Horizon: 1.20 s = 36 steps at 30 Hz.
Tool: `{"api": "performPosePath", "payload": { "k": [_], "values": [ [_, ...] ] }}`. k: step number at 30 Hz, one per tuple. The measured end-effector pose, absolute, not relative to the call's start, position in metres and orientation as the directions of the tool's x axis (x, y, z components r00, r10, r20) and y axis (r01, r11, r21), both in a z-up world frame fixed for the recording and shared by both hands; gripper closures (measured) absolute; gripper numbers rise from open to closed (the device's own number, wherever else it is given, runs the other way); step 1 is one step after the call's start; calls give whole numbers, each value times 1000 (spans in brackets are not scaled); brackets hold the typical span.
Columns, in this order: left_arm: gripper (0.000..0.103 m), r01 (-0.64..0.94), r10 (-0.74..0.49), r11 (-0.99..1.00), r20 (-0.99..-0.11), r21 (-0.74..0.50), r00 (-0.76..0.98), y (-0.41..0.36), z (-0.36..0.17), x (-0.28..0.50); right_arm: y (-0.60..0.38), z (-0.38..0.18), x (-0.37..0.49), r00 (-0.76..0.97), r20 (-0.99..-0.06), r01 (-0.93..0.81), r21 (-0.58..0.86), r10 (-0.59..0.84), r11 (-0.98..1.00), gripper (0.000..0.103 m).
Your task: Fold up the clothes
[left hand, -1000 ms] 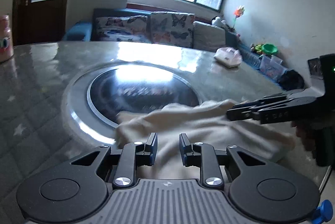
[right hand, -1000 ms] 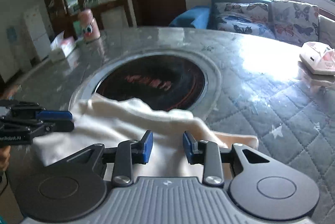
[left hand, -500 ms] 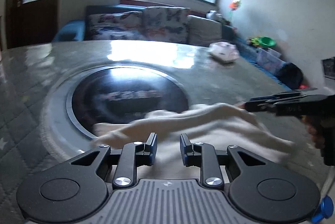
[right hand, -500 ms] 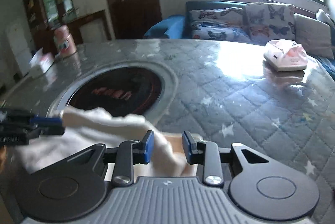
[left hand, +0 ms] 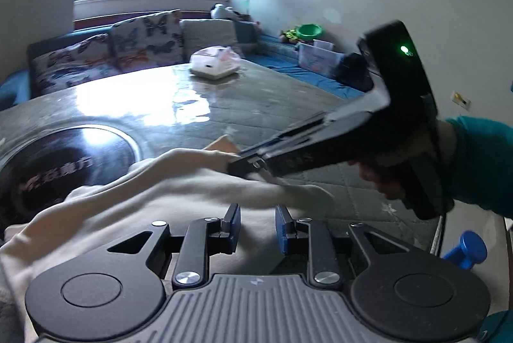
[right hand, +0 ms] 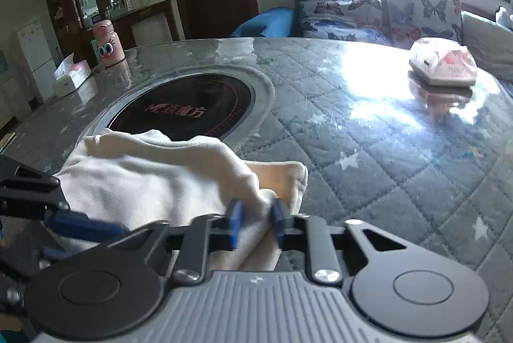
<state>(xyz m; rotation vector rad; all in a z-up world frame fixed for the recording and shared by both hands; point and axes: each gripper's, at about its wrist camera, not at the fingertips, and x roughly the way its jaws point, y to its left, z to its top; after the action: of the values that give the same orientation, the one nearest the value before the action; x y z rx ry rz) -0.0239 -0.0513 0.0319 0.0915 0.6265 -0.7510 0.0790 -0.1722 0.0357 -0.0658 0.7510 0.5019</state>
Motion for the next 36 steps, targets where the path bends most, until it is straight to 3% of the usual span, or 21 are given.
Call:
{"api": "performPosePath", "payload": {
  "k": [7, 9, 15, 28, 36],
  "values": [
    [75, 685, -614, 715, -595, -141, 519, -62, 22, -22, -169, 55, 79, 687, -604, -488, 29, 404, 872, 100],
    [73, 688, -615, 712, -594, -136, 519, -63, 21, -23, -167, 47, 84, 678, -623, -488, 15, 389, 873, 100],
    [71, 707, -632, 696, -575, -126, 519, -65, 28, -23, -185, 44, 89, 648, -630, -472, 111, 429, 875, 99],
    [56, 782, -705, 600, -574, -168, 418, -109, 13, -23, -206, 62, 66, 600, -638, -469, 208, 483, 858, 97],
    [55, 755, -682, 644, -539, -124, 494, -60, 38, -53, -195, 62, 43, 584, -618, -517, 218, 527, 828, 96]
  ]
}}
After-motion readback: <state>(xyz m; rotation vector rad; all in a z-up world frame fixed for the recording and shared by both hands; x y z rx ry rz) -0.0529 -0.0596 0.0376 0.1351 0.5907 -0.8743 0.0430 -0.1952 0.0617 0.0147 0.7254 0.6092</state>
